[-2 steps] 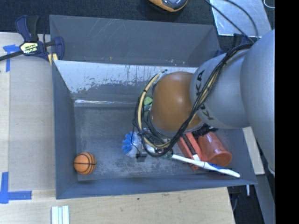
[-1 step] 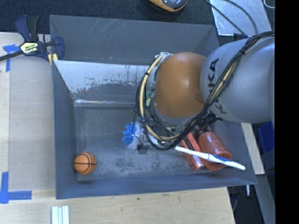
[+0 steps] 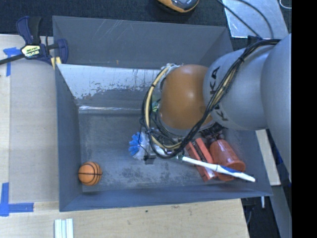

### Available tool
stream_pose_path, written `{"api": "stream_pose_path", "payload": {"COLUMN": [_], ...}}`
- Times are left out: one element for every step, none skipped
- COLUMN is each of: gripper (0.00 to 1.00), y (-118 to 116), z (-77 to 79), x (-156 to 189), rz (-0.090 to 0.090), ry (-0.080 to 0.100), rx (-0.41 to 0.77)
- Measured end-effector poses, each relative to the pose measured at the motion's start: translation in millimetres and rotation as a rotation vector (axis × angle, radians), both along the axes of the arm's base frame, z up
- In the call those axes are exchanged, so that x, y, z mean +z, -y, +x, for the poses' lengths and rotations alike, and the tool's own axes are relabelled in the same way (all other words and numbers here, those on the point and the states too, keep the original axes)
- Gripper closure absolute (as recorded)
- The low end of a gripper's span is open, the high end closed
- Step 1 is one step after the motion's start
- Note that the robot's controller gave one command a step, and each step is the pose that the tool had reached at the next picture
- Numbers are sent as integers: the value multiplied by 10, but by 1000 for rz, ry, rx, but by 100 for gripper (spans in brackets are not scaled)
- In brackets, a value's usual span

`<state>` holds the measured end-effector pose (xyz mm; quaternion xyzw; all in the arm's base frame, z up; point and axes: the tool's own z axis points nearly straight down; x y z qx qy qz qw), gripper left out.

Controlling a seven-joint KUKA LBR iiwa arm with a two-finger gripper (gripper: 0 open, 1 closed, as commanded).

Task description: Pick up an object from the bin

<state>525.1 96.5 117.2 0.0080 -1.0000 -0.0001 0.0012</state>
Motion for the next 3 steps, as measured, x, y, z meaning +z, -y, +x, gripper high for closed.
{"api": "stream_pose_path", "payload": {"gripper": [100,100,100], "y": [-76,-12,-66], "z": [-58,175,325], "x": [534,36,726], "rz": [-2,0,-1], "ry": [-13,4,-11], "rx": [-21,31,-2]}}
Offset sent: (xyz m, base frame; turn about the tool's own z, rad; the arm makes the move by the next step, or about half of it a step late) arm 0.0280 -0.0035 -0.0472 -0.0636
